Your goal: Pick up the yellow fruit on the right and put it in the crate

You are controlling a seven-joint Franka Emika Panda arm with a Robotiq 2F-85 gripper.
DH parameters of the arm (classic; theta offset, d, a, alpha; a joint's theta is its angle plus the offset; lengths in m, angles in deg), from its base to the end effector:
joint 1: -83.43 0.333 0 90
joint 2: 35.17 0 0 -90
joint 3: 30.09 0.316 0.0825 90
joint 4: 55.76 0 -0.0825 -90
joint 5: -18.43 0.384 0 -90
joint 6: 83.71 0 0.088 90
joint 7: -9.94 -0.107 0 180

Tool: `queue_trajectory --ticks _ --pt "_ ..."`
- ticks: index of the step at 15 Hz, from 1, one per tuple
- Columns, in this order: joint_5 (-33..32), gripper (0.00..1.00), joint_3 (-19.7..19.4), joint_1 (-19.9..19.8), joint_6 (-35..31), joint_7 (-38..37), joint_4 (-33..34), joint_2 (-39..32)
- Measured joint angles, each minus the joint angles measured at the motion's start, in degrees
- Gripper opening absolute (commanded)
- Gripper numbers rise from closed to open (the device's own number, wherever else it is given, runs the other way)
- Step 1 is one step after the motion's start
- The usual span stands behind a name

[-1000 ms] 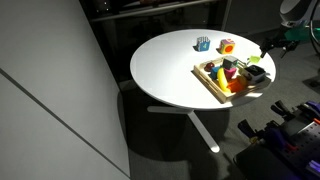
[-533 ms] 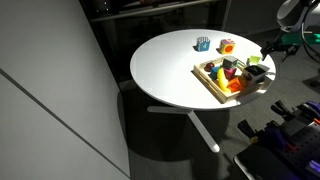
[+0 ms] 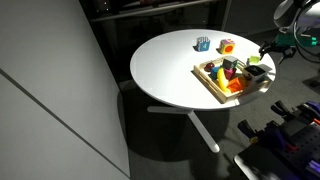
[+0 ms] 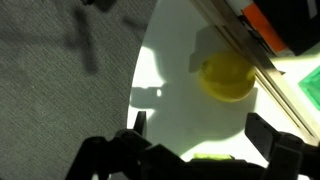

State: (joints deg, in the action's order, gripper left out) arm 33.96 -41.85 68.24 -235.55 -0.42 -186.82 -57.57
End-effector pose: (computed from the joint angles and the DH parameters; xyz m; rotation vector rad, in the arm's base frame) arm 0.4652 -0.2489 0.1821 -2.8000 1.3129 0.0072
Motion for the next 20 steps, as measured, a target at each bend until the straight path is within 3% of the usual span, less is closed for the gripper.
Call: queue_trajectory --ticks 9,20 --pt "1.6 1.00 0.6 1.8 0.3 -8.5 0.5 -1.5" --pt "2.2 1.00 0.8 2.1 0.7 -8.7 0.5 -1.9"
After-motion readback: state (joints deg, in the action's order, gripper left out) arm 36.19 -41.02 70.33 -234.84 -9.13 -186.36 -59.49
